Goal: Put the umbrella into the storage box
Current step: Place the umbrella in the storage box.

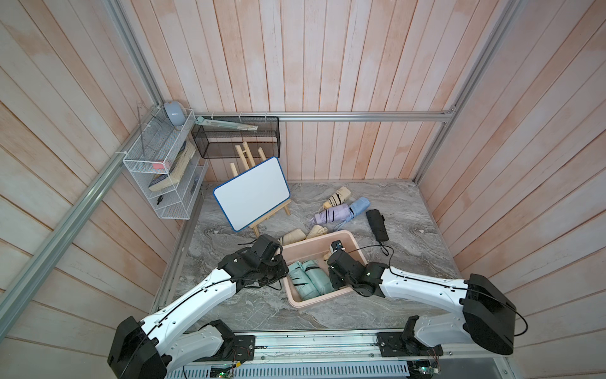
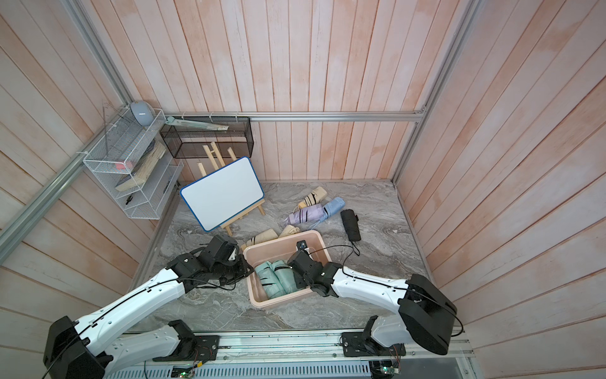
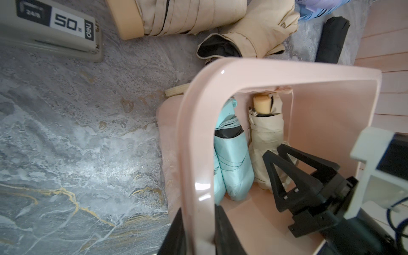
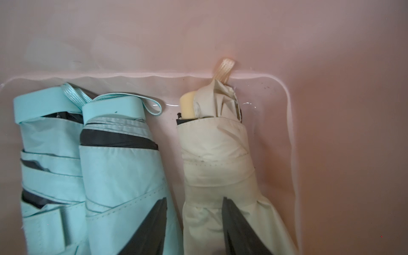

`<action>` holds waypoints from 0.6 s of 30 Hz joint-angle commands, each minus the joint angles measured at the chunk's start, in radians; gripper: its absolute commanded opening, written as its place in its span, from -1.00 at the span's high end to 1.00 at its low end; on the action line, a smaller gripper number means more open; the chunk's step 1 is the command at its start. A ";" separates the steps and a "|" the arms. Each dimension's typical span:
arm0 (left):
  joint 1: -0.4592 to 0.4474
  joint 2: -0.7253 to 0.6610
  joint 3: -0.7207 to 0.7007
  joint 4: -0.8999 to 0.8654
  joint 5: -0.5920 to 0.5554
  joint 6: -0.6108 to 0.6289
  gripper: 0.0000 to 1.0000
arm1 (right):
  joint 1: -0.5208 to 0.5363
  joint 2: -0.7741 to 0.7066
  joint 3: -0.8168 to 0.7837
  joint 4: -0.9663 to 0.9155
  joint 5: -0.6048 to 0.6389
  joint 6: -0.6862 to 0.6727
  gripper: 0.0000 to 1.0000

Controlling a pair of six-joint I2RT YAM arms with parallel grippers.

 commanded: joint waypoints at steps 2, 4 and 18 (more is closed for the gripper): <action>-0.002 0.023 0.028 -0.024 -0.011 0.044 0.62 | 0.006 0.063 -0.034 0.055 0.020 -0.003 0.09; -0.002 0.027 0.042 -0.046 -0.024 0.056 0.64 | 0.005 0.064 -0.037 0.080 0.000 -0.016 0.08; 0.003 0.015 0.089 -0.210 -0.072 0.286 1.00 | -0.170 -0.218 0.231 0.000 -0.241 -0.206 -0.57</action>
